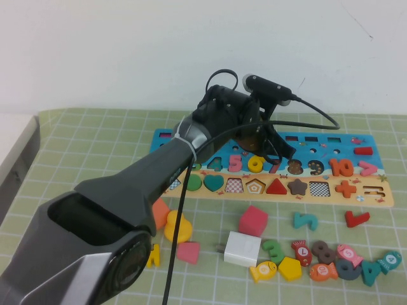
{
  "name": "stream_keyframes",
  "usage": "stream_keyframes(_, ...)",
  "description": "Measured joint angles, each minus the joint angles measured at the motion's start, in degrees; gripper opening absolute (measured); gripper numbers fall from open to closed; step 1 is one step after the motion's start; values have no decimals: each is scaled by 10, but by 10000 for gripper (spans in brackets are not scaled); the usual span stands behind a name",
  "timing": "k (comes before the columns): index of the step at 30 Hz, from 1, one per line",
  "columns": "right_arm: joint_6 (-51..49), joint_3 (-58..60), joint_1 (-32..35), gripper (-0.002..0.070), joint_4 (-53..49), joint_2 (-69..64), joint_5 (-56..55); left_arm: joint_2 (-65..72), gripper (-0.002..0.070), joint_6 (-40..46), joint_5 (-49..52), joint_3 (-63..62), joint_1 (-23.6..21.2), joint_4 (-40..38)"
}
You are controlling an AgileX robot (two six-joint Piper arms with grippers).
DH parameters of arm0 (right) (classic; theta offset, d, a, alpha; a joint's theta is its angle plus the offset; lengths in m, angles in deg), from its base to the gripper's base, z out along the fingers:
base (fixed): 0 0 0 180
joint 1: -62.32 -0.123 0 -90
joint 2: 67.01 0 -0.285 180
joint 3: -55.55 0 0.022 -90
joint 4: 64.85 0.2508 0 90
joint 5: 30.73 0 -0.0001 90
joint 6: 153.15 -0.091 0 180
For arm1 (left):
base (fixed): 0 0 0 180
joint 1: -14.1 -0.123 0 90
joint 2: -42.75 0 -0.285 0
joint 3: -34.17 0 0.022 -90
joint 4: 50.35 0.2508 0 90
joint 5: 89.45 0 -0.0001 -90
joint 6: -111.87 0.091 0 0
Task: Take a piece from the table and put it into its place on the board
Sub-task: Place the "number 6" into the hole of the number 6
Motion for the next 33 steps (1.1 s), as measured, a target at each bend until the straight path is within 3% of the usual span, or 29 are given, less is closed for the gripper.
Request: stream_keyframes(33, 0, 0, 0, -2, 0, 0, 0, -13, -1, -34, 70, 1, 3, 13)
